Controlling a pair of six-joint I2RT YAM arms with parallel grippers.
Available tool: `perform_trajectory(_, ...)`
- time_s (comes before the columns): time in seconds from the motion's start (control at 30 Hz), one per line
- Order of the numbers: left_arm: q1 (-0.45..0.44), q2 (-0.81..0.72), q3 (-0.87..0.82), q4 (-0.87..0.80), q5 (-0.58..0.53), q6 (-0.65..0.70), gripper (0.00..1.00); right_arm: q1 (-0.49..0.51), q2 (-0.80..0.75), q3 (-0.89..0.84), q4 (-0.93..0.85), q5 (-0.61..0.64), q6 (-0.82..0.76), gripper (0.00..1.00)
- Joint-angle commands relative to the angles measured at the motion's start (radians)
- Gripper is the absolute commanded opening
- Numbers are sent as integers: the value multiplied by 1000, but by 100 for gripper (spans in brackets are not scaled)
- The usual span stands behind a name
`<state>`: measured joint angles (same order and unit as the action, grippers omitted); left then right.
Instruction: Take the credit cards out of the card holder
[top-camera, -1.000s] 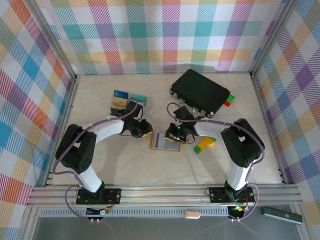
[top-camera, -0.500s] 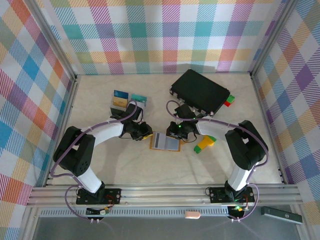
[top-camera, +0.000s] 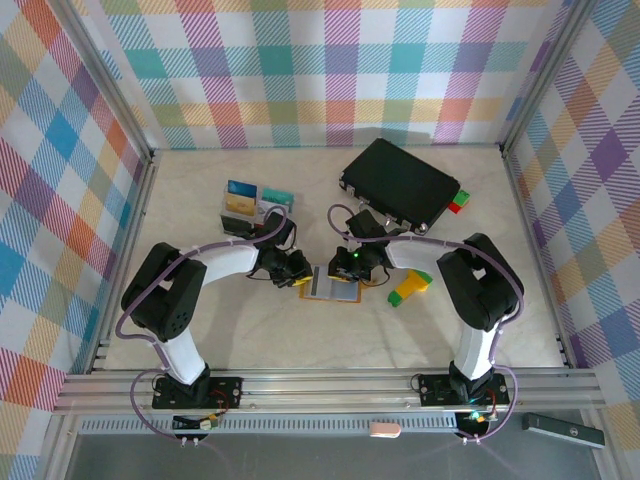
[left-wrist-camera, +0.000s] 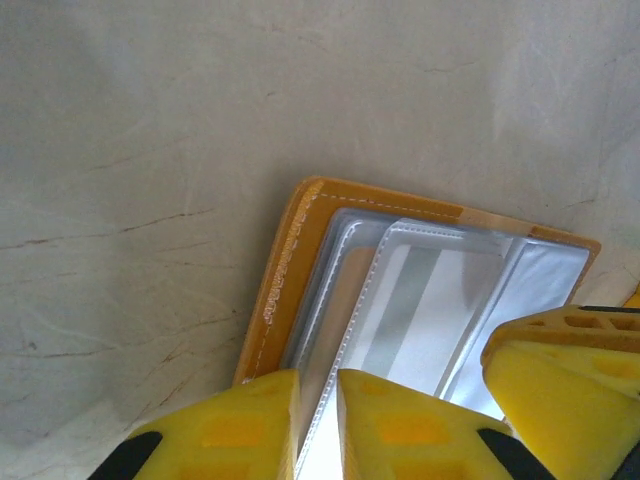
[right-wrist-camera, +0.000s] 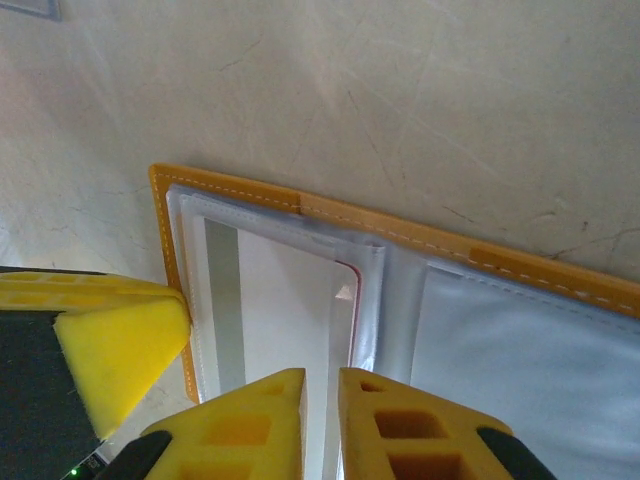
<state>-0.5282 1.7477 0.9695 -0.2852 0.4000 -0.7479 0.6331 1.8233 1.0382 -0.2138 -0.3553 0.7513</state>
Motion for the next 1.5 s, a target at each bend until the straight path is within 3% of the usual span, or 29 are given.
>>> perform_trajectory(0.0, -9, 29, 7, -29, -22, -18, 16, -4, 14, 3, 18, -19, 5, 17)
perform_trajectory(0.3, -9, 41, -12, -64, -72, -27, 10, -6, 7, -30, -1, 22, 12, 16)
perform_trajectory(0.73, -13, 22, -8, -73, -54, -29, 6, -7, 29, -83, 137, -62, 52, 14)
perform_trajectory(0.93, -12, -85, 20, -175, -213, 4, 8, -10, -4, -95, 135, -29, 37, 16)
perform_trajectory(1.2, -23, -75, 21, -62, -82, -2, 10, -13, -59, -145, 189, -39, 67, 18)
perform_trajectory(1.47, -33, 12, 40, -52, -40, 0, 10, -13, -15, -149, 277, -113, 126, 18)
